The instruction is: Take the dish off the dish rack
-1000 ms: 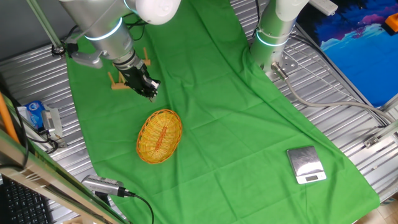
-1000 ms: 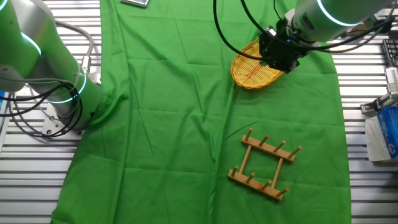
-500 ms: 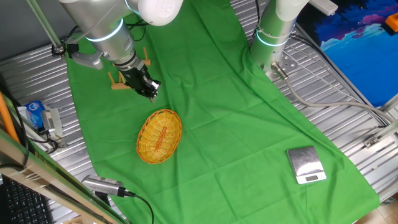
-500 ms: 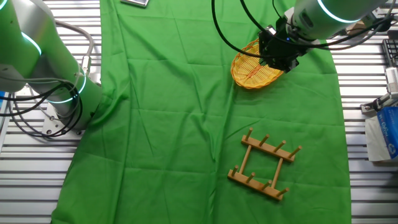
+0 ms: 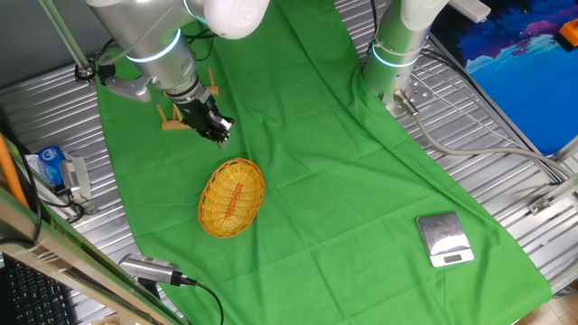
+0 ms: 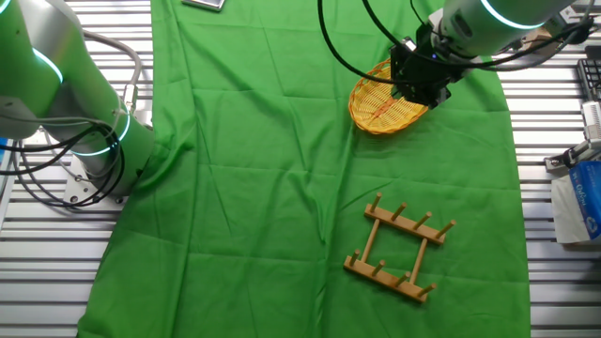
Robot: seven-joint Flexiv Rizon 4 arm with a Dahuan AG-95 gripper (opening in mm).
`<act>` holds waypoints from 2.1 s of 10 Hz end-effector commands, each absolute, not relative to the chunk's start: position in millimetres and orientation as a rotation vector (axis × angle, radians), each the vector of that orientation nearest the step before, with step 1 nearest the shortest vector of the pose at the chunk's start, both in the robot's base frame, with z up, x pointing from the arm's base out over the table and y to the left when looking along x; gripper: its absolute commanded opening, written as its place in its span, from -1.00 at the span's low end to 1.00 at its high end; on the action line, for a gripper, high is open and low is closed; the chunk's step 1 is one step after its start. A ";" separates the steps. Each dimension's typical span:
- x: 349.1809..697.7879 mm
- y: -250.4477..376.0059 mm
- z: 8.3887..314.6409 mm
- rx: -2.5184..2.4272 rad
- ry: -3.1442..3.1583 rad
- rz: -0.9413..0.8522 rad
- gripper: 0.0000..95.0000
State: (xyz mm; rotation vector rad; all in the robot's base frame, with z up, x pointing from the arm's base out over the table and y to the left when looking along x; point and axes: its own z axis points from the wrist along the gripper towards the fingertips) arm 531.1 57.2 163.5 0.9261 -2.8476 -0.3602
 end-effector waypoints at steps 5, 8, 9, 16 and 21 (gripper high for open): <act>531.4 56.7 161.4 0.981 -2.838 -0.343 -1.00; 535.9 54.0 144.2 1.008 -2.844 -0.361 -1.00; 539.1 52.3 134.7 1.021 -2.841 -0.363 -1.00; 535.8 22.2 103.8 1.100 -2.818 -0.359 -1.00; 535.2 21.8 101.8 1.106 -2.803 -0.320 -1.00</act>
